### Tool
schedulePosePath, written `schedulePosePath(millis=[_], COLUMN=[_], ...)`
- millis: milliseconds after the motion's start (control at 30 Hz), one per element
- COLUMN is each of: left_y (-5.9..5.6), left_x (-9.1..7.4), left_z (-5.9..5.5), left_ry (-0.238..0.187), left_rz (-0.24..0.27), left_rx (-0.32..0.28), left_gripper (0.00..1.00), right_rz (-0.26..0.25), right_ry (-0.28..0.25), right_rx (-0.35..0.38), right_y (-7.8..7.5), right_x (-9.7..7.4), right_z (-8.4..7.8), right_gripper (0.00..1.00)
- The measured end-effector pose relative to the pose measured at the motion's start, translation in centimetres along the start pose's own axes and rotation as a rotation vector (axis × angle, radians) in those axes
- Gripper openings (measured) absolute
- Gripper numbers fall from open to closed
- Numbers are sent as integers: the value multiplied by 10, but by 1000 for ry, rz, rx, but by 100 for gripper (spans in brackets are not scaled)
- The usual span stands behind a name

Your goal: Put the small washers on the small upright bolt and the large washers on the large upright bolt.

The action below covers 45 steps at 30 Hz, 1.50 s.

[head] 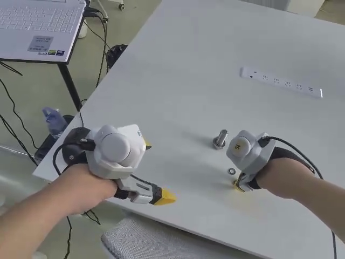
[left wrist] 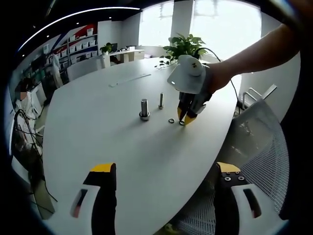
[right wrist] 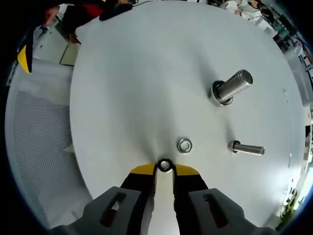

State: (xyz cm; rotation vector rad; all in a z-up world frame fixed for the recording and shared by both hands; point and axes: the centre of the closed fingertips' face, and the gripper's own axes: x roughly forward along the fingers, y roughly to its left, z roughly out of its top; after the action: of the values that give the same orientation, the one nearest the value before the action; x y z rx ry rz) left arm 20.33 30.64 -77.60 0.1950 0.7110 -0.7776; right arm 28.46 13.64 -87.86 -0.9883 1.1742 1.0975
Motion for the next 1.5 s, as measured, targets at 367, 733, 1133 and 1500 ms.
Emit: schedulePosePath(millis=[367, 733, 1133, 1500], left_y=[0, 1, 4, 7], left_x=[-2, 2, 5, 9], left_z=[-2, -1, 2, 11], left_ry=[11, 14, 17, 4], left_rz=[3, -3, -8, -8], left_rx=[-3, -1, 0, 6], left_gripper=[81, 81, 80, 81], right_rz=[27, 39, 46, 58], right_ry=[-53, -57, -64, -56], right_rx=[25, 36, 47, 74], right_y=[-1, -3, -15, -34], right_x=[-1, -4, -22, -41], right_z=[-2, -5, -12, -21], right_gripper=[13, 13, 12, 12])
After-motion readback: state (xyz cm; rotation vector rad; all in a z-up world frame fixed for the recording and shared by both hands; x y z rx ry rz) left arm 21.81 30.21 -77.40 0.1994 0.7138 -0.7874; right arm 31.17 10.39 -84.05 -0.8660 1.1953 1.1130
